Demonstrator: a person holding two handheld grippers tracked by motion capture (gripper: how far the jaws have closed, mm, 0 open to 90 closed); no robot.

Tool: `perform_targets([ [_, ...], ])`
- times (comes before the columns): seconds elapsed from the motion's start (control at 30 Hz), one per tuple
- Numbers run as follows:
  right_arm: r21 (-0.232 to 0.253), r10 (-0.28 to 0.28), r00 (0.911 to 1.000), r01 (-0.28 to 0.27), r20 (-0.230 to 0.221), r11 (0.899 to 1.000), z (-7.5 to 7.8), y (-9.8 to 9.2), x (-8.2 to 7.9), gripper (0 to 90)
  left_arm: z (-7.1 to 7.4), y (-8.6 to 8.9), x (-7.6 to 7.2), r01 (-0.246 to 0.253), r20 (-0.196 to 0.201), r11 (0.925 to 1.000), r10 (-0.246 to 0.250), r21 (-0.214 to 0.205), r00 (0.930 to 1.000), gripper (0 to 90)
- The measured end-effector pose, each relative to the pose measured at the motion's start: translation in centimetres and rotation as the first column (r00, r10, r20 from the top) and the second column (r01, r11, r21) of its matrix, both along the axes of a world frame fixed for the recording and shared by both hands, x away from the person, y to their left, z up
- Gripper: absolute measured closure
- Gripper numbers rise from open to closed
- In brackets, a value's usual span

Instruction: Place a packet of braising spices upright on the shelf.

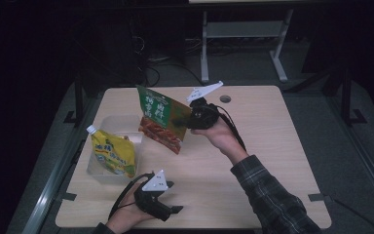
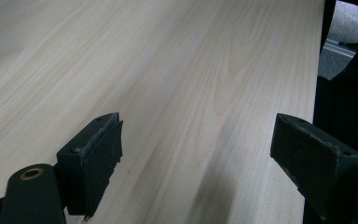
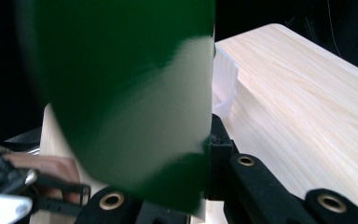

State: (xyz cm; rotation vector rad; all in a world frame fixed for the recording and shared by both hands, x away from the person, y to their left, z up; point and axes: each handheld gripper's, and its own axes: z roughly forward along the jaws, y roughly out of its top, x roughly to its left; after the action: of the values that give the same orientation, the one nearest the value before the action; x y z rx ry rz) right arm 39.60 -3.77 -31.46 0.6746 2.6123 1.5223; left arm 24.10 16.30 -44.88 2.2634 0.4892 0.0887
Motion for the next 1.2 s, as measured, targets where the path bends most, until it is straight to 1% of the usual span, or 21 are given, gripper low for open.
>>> perform_targets([
  [0.27,0.003,0.014,0.9998,-0.014,0.012,1.000,1.3,2.5,1.1,89.7,0.1,0.1,0.1,-0.003,-0.004,0.9999,0.003,-0.016,1.0000,15.8],
  [0.4,0.003,0.020,0.9997,-0.020,0.014,1.000,1.7,3.8,1.7,89.7,0.1,0.0,0.1,0.011,0.003,0.9999,-0.011,0.003,0.9999,15.8],
  [0.47,0.008,0.018,0.9997,-0.018,0.014,1.000,1.8,4.4,2.0,89.7,0.1,0.0,0.1,0.010,-0.004,0.9999,-0.010,-0.002,0.9999,15.8],
  [0.5,0.006,0.021,0.9996,-0.021,0.021,1.000,1.8,4.7,2.2,89.7,0.0,-0.1,0.1,0.011,-0.004,0.9999,-0.011,-0.002,0.9999,15.8],
  [0.57,0.019,0.019,0.9998,-0.019,0.007,1.000,1.8,5.5,2.5,89.7,0.0,-0.1,0.1,0.015,-0.005,0.9999,-0.015,-0.003,0.9999,15.8],
  [0.6,0.013,0.018,0.9996,-0.019,0.021,1.000,1.8,5.8,2.8,89.7,0.1,-0.1,0.1,0.016,-0.003,0.9999,-0.016,-0.002,0.9999,15.8],
  [0.63,0.021,0.017,0.9998,-0.017,0.012,1.000,1.8,6.2,3.0,89.7,0.1,-0.1,0.1,0.017,-0.004,0.9999,-0.017,-0.002,0.9999,15.8],
  [0.67,0.026,0.018,0.9997,-0.018,0.018,0.999,1.8,6.6,3.2,89.7,0.0,-0.1,0.1,0.017,-0.004,0.9999,-0.017,-0.002,0.9998,15.8],
  [0.7,0.036,0.014,0.9999,-0.014,0.009,0.999,1.9,6.9,3.3,89.7,0.0,-0.1,0.1,0.020,-0.002,0.9998,-0.020,-0.002,0.9998,15.8],
  [0.73,0.038,0.016,0.9998,-0.016,0.009,0.999,1.8,7.2,3.5,89.7,0.0,-0.1,0.1,0.022,-0.002,0.9998,-0.022,-0.001,0.9998,15.8],
  [0.93,0.039,0.005,0.9999,-0.005,0.011,0.999,1.6,9.3,4.5,89.7,0.0,-0.3,0.0,0.027,-0.006,0.9996,-0.027,-0.003,0.9996,15.7],
  [1.2,0.022,-0.002,1.0000,0.002,-0.004,1.000,0.6,12.0,5.0,89.7,0.0,-0.2,0.1,0.021,-0.015,0.9997,-0.021,-0.011,0.9997,15.7],
])
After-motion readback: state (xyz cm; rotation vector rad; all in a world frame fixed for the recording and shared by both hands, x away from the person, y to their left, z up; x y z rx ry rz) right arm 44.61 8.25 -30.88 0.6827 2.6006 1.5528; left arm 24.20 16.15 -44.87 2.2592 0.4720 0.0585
